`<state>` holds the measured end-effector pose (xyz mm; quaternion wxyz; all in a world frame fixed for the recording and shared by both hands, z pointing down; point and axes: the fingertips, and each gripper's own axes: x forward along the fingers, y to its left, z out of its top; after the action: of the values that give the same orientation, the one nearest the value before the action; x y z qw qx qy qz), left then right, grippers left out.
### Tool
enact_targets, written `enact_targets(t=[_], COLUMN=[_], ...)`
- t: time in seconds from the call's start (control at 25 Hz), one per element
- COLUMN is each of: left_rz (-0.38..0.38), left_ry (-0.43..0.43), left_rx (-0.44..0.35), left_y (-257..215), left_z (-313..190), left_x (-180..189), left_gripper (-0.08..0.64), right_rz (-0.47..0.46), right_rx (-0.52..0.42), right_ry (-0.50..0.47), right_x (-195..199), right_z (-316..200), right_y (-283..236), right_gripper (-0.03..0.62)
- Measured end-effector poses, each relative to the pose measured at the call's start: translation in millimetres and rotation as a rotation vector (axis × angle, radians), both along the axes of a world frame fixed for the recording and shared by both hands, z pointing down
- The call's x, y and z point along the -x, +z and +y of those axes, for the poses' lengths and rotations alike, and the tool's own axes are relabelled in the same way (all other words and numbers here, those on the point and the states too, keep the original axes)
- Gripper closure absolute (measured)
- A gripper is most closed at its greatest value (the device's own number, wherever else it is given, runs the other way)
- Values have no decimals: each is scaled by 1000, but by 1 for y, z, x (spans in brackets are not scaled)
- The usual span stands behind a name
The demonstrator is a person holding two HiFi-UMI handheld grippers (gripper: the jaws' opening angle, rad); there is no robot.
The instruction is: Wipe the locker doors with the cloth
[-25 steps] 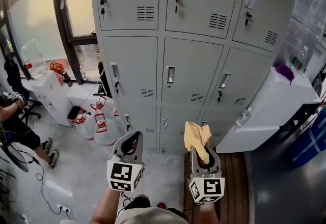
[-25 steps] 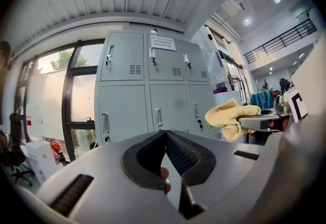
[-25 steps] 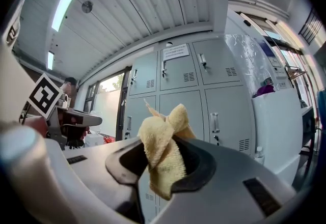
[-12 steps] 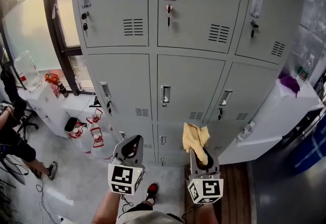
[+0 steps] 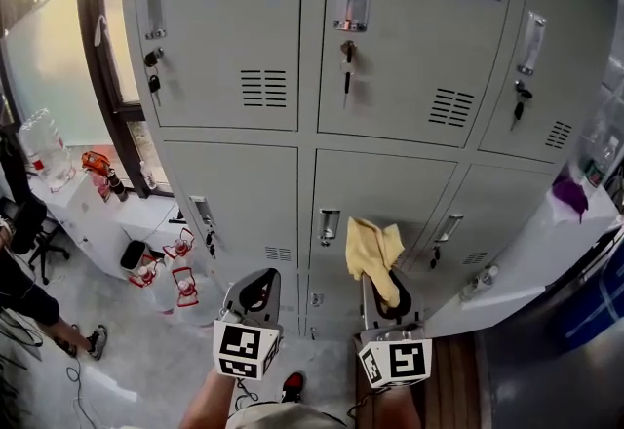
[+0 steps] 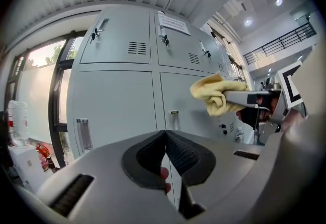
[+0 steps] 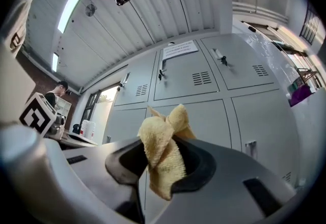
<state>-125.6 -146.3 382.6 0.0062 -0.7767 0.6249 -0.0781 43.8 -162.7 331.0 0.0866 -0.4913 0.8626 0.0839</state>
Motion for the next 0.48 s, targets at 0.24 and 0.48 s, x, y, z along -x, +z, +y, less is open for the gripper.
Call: enact_targets(t=[0.24, 0.48], left_rz=[2, -1], left_ry=[-13, -25], left_rx=[2, 1], left_y=[0, -1], left_z=[-21, -31], left_x=[17, 28], left_gripper=[537, 537], right_rz=[-24, -32], right_rx=[-116, -188], right_ry=[-47, -70], right_x=[33, 56], right_z=[-18, -33], right_y=[-49, -74], right_gripper=[471, 471])
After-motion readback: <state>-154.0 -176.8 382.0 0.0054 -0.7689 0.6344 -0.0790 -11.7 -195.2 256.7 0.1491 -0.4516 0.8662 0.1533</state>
